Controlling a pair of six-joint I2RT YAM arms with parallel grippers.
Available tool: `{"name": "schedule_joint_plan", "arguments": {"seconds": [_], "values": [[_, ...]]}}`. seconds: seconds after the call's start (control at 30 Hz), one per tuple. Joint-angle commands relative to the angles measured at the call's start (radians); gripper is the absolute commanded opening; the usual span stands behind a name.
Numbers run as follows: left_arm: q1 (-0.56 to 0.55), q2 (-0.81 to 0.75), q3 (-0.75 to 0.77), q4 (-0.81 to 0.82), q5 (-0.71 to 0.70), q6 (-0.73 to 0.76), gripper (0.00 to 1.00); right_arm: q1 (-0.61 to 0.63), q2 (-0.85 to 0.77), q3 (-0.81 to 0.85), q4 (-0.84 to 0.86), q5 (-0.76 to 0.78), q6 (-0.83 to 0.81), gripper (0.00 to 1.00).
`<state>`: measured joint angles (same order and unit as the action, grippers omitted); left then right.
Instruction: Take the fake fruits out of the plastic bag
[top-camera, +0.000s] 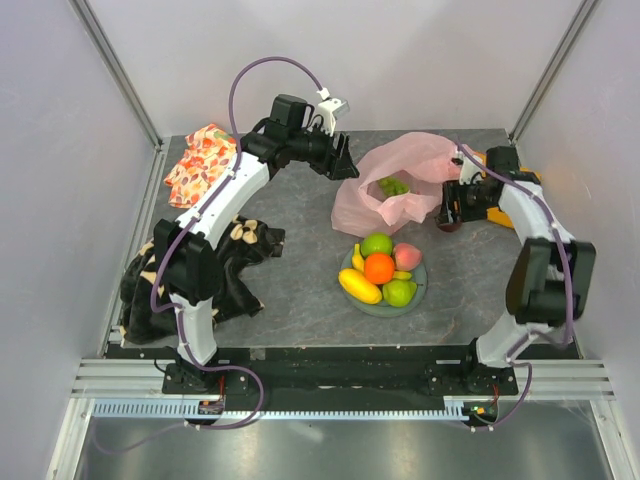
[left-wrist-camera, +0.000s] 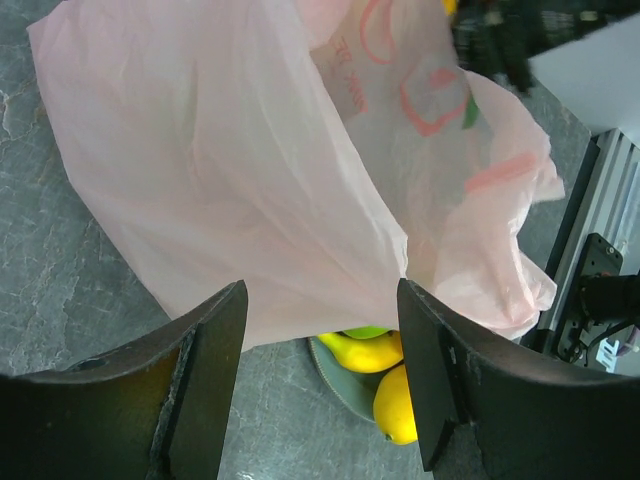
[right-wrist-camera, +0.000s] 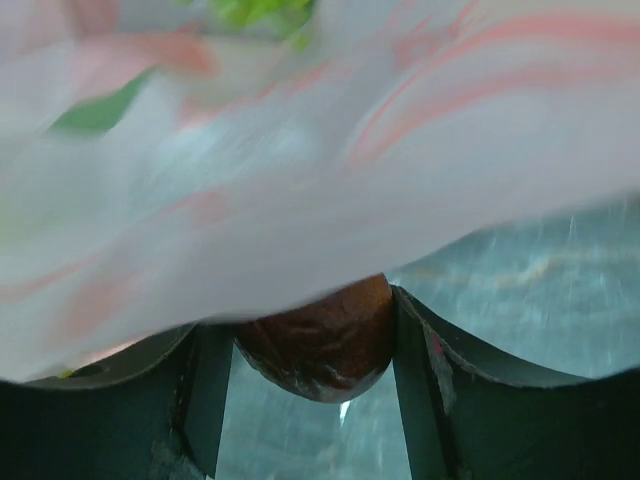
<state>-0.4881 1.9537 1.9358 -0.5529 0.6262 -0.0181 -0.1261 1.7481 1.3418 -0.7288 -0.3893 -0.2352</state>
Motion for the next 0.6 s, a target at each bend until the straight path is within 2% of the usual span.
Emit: {"name": "schedule_joint_plan", "arguments": {"seconds": [0.0, 0.1, 0.2, 0.33, 0.43, 0.47, 0.5, 0.57], "values": [[0.006, -0.045, 0.028, 0.022, 0.029, -0.014, 0.68, -0.004, -0.220, -0.104, -0.145, -0.112, -0.085, 0.52], [0.006, -0.047, 0.035, 0.028, 0.040, -0.037, 0.68, 0.000, -0.323, -0.147, -0.208, -0.195, -0.136, 0.52], [0.009, -0.056, 0.032, 0.030, 0.044, -0.060, 0.69, 0.020, -0.340, -0.144, -0.283, -0.267, -0.182, 0.52], [0.045, -0.114, -0.018, 0.005, 0.030, -0.095, 0.69, 0.107, -0.351, -0.078, -0.325, -0.321, -0.203, 0.52], [0.115, -0.209, -0.141, 0.034, 0.140, -0.192, 0.70, 0.205, -0.349, 0.009, -0.330, -0.329, -0.197, 0.53], [0.131, -0.229, -0.220, 0.056, 0.279, -0.218, 0.71, 0.223, -0.346, 0.034, -0.328, -0.332, -0.196, 0.54], [0.140, -0.261, -0.256, 0.065, 0.352, -0.255, 0.78, 0.239, -0.332, 0.081, -0.324, -0.330, -0.193, 0.54], [0.143, -0.277, -0.332, 0.070, 0.525, -0.263, 0.79, 0.284, -0.315, 0.129, -0.320, -0.321, -0.185, 0.55]]}}
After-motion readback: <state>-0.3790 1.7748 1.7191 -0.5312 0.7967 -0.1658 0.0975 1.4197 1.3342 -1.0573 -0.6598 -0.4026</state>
